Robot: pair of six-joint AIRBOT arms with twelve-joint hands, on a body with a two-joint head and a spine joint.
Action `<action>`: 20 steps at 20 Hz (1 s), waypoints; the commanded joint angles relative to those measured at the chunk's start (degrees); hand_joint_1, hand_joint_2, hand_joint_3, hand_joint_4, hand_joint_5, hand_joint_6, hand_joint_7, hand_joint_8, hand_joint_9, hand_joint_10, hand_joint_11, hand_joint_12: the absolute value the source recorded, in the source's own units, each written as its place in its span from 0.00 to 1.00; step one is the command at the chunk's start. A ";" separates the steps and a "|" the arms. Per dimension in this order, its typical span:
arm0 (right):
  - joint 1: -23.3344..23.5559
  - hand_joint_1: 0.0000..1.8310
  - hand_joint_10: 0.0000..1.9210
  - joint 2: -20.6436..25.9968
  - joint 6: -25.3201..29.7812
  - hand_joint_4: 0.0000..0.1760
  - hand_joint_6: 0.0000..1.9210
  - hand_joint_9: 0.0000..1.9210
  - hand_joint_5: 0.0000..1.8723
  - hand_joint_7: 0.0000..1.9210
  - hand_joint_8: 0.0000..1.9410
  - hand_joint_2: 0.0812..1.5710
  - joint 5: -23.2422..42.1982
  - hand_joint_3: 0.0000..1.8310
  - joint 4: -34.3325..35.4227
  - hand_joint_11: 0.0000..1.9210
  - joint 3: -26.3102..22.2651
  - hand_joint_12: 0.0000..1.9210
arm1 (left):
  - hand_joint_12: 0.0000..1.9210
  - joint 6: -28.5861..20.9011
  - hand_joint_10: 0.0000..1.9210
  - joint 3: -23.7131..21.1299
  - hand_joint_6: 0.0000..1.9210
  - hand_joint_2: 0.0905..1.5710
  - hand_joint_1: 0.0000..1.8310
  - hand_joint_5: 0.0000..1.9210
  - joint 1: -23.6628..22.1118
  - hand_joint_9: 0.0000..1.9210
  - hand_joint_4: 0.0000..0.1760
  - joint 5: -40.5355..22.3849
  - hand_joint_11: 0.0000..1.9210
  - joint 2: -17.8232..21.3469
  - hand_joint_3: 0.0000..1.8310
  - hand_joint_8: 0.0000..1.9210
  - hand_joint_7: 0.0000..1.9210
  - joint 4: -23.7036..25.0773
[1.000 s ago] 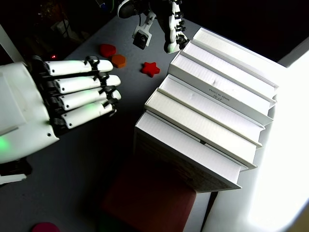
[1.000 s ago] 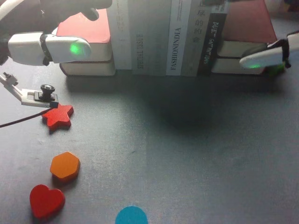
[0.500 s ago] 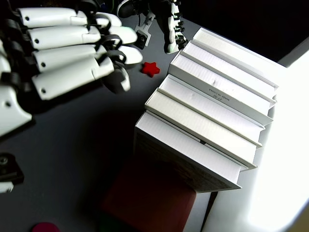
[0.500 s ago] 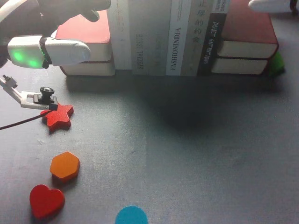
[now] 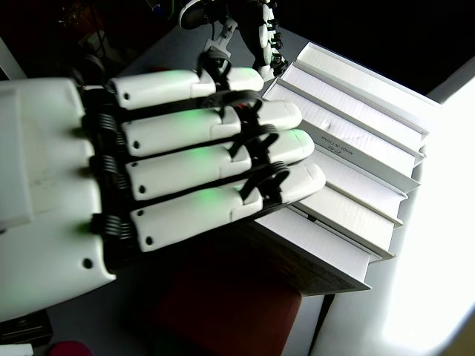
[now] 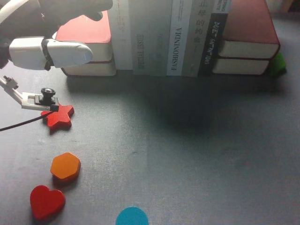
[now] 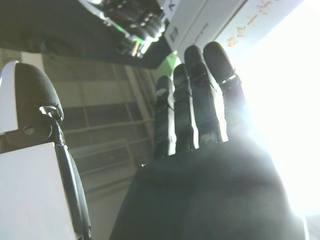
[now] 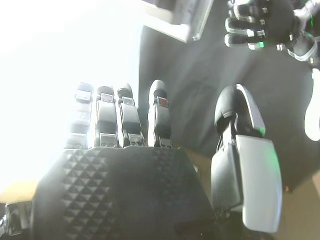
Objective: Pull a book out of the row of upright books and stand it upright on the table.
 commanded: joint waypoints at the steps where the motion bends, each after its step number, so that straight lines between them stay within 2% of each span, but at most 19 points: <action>1: 1.40 0.03 0.00 -0.39 0.15 1.00 0.00 0.00 0.09 0.00 0.00 0.74 2.95 0.01 2.74 0.00 0.47 0.00 | 0.73 -0.52 0.06 -0.14 0.00 0.53 0.54 0.18 -0.87 0.22 0.12 -6.28 0.00 0.24 0.00 0.00 0.19 -3.23; 3: 1.88 0.04 0.00 -1.20 0.15 1.00 0.01 0.00 0.10 0.00 0.00 0.73 1.68 0.00 1.27 0.00 1.18 0.00 | 0.72 -0.52 0.04 -0.14 0.00 0.52 0.53 0.18 -1.02 0.22 0.07 -6.36 0.00 0.22 0.00 0.00 0.20 -3.06; 5: 2.30 0.07 0.00 -1.59 -0.25 1.00 0.01 0.00 0.13 0.00 0.00 0.72 0.66 0.00 0.74 0.00 1.56 0.00 | 0.72 -0.52 0.04 -0.22 0.01 0.52 0.54 0.19 -1.08 0.23 0.13 -6.59 0.00 0.26 0.00 0.00 0.20 -3.05; 6: 2.72 0.05 0.00 -1.72 -0.80 1.00 0.01 0.00 0.14 0.00 0.00 0.71 0.13 0.00 0.73 0.00 1.67 0.00 | 0.71 -0.52 0.03 -0.29 0.00 0.52 0.54 0.19 -1.29 0.23 0.21 -6.82 0.00 0.32 0.00 0.00 0.19 -3.05; 7: 3.18 0.03 0.00 -1.92 -1.16 1.00 0.01 0.00 0.14 0.00 0.00 0.71 -0.15 0.00 0.73 0.00 1.72 0.00 | 0.73 -0.52 0.03 -0.48 0.00 0.52 0.53 0.19 -1.44 0.24 0.20 -6.93 0.00 0.52 0.00 0.00 0.19 -3.01; 8: 3.45 0.00 0.00 -2.20 -1.30 1.00 0.01 0.00 0.14 0.00 0.00 0.69 -0.23 0.00 0.70 0.00 1.82 0.00 | 0.71 -0.52 0.02 -0.57 0.00 0.52 0.53 0.19 -1.60 0.23 0.23 -7.02 0.00 0.65 0.00 0.00 0.18 -2.96; 10: 3.83 0.02 0.00 -2.86 -1.31 1.00 0.01 0.00 0.16 0.00 0.00 0.71 -0.23 0.00 0.26 0.00 2.05 0.00 | 0.71 -0.52 0.02 -0.54 0.00 0.52 0.53 0.19 -1.72 0.23 0.25 -7.04 0.00 0.68 0.00 0.00 0.17 -2.95; 11: 3.99 0.00 0.00 -3.31 -1.30 0.69 0.05 0.00 0.24 0.00 0.00 0.72 -0.19 0.00 0.23 0.00 2.09 0.00 | 0.71 -0.52 0.02 -0.58 0.00 0.53 0.54 0.19 -1.72 0.23 0.23 -7.13 0.00 0.69 0.00 0.00 0.17 -2.96; 12: 4.01 0.00 0.00 -3.64 -1.30 0.35 0.04 0.00 0.23 0.06 0.01 0.75 0.12 0.01 0.20 0.00 2.07 0.00 | 0.70 -0.52 0.02 -0.68 0.00 0.54 0.53 0.18 -1.71 0.23 0.22 -7.16 0.00 0.74 0.00 0.00 0.16 -2.96; 13: 4.01 0.00 0.00 -3.99 -1.29 0.27 0.03 0.00 0.19 0.06 0.00 0.75 0.45 0.01 0.06 0.00 2.05 0.00 | 0.69 -0.52 0.01 -0.80 0.00 0.54 0.53 0.17 -1.62 0.22 0.21 -7.24 0.00 0.81 0.00 0.00 0.15 -3.02; 14: 4.00 0.00 0.00 -4.25 -1.29 0.77 0.01 0.00 0.16 0.01 0.00 0.74 0.61 0.00 -0.05 0.00 2.04 0.00 | 0.68 -0.52 0.01 -0.87 0.00 0.54 0.52 0.17 -1.51 0.22 0.18 -7.31 0.00 0.85 0.00 0.00 0.15 -3.15; 15: 3.99 0.04 0.00 -4.62 -1.29 0.95 0.02 0.00 0.18 0.00 0.00 0.70 0.79 0.00 -0.21 0.00 2.06 0.00 | 0.68 -0.52 0.01 -0.94 0.00 0.54 0.52 0.17 -1.44 0.22 0.18 -7.42 0.00 0.93 0.00 0.00 0.14 -3.26; 17: 3.91 0.02 0.00 -5.17 -1.30 1.00 0.02 0.00 0.20 0.00 0.00 0.71 0.94 0.00 -0.59 0.00 2.06 0.00 | 0.69 -0.52 0.01 -1.03 0.00 0.54 0.52 0.17 -1.43 0.23 0.20 -7.69 0.00 0.97 0.00 0.00 0.15 -3.39; 20: 2.60 0.10 0.00 -6.20 -1.31 1.00 0.02 0.00 0.21 0.00 0.00 0.71 1.26 0.00 -0.80 0.00 2.35 0.00 | 0.68 -0.52 0.01 -1.10 0.00 0.54 0.52 0.18 -0.94 0.22 0.22 -7.95 0.00 1.03 0.00 0.00 0.16 -3.88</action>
